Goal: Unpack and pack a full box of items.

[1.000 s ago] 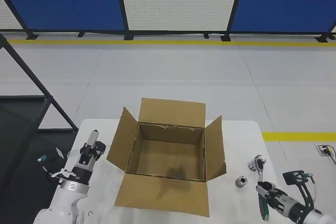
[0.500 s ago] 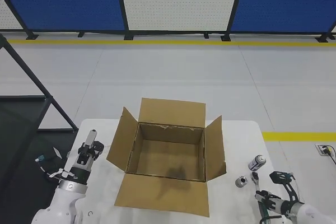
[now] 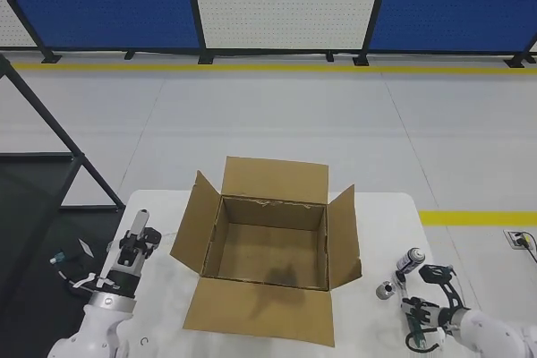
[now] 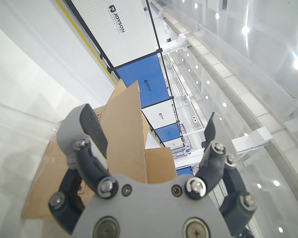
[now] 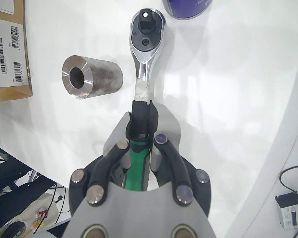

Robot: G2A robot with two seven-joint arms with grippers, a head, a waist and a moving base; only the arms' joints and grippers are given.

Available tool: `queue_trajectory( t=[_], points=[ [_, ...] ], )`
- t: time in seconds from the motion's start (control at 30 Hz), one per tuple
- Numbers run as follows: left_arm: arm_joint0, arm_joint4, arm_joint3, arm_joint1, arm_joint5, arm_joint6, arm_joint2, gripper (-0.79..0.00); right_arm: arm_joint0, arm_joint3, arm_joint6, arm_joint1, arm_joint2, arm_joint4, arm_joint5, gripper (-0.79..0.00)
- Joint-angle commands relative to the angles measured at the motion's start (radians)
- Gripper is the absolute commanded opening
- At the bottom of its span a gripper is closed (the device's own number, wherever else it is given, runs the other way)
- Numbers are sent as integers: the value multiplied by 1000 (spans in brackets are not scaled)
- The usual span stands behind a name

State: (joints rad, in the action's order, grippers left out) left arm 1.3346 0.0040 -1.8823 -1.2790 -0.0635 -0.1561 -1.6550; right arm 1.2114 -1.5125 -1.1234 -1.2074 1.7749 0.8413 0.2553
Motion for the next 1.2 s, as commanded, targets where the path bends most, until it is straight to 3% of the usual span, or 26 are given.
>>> queue_trajectory(
  t=[0.0, 0.1, 0.13, 0.17, 0.27, 0.37, 0.6, 0.7, 0.83, 0.93, 1.17],
  points=[
    [1, 0, -2, 0, 0, 1, 0, 0, 1, -3, 5, 3, 0, -23, 14, -434],
    [2, 0, -4, 1, -1, 1, -1, 0, 8, -20, 14, 8, 5, -49, 27, -354],
    [2, -3, -4, 1, -1, 0, -1, 0, 12, -27, 14, 9, 6, -55, 29, -292],
    [3, -3, -5, 1, -1, 0, -1, 0, 14, -37, 15, 11, 6, -55, 27, -182],
    [3, -4, -7, 1, -1, 0, -2, 0, 26, -80, 23, 16, 6, -67, 28, -132],
    [4, -5, -10, 2, -1, 2, -5, 0, 41, -147, 43, 20, 14, -79, 21, 0],
    [12, -60, -25, 4, -7, -6, -44, 0, 50, -343, 167, 23, 24, -255, 73, 0],
    [25, -118, -32, 9, -27, -71, -83, 0, 17, -344, 210, 22, -1, -435, 143, 0],
    [52, -173, -38, 21, -44, -216, -150, 0, -82, -273, 133, 29, -62, -609, 196, 0],
    [79, -153, -48, 32, -71, -333, -193, 0, -92, -267, 121, 30, -66, -613, 196, 0],
    [79, -153, -48, 32, -71, -333, -193, 0, -92, -267, 121, 30, -66, -613, 196, 0]
  ],
)
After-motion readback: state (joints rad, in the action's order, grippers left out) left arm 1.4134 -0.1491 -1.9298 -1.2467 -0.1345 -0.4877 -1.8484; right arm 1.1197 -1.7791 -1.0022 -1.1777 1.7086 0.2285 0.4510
